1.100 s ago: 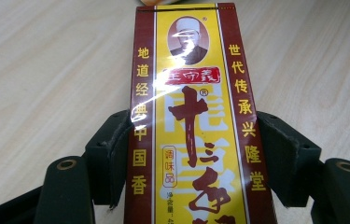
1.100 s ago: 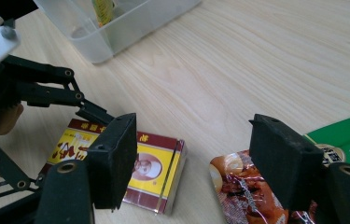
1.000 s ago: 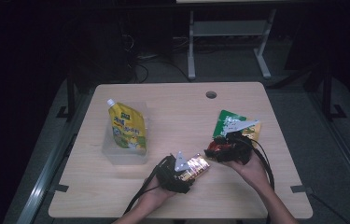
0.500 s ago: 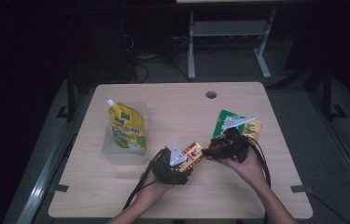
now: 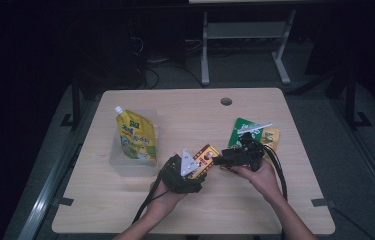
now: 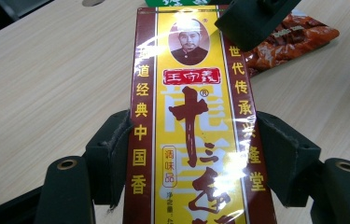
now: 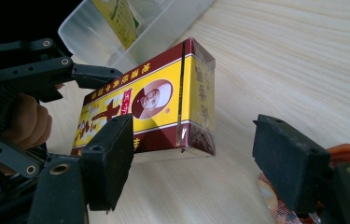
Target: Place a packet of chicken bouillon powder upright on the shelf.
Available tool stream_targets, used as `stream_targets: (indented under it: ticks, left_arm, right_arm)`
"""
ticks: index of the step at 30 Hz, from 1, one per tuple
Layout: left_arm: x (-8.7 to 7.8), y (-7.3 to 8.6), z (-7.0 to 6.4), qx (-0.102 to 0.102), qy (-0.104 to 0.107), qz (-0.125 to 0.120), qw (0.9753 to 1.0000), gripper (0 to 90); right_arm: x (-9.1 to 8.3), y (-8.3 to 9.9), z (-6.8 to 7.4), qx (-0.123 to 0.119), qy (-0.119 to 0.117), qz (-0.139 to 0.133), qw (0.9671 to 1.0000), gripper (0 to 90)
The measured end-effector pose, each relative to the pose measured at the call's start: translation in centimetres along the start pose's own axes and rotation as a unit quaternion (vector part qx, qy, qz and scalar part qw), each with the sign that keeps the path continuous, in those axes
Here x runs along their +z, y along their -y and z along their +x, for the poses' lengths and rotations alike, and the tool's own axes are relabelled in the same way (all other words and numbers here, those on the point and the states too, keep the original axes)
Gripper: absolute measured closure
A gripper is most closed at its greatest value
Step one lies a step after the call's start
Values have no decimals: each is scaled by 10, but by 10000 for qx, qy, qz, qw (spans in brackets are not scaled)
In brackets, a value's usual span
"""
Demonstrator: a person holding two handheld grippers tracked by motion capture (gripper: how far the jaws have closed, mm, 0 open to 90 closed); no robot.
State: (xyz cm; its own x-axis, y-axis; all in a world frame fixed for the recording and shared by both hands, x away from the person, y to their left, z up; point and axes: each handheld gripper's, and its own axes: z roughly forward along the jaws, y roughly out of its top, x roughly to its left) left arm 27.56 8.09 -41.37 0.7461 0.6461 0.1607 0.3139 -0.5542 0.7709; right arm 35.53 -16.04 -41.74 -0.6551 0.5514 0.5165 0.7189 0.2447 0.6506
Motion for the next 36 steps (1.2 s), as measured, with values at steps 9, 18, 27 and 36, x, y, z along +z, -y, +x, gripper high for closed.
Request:
stream_targets:
  ticks: [9, 18, 27, 36]
  left_arm:
    - [-1, -2, -2, -29, -103, -129, 9999, 322]
    - [-2, -5, -5, -103, -92, -311, 9994, 322]
    - [-1, -4, -5, -220, -68, -356, 9991, 319]
    - [3, 3, -2, -273, -44, -209, 9994, 317]
  right_arm:
    - [3, -1, -1, 207, -231, -22, 9995, 282]
    - [6, -5, 3, 360, -523, -104, 9979, 355]
    - [4, -8, 4, 482, -653, -232, 9964, 483]
    - [0, -12, 11, 381, -734, -319, 9961, 637]
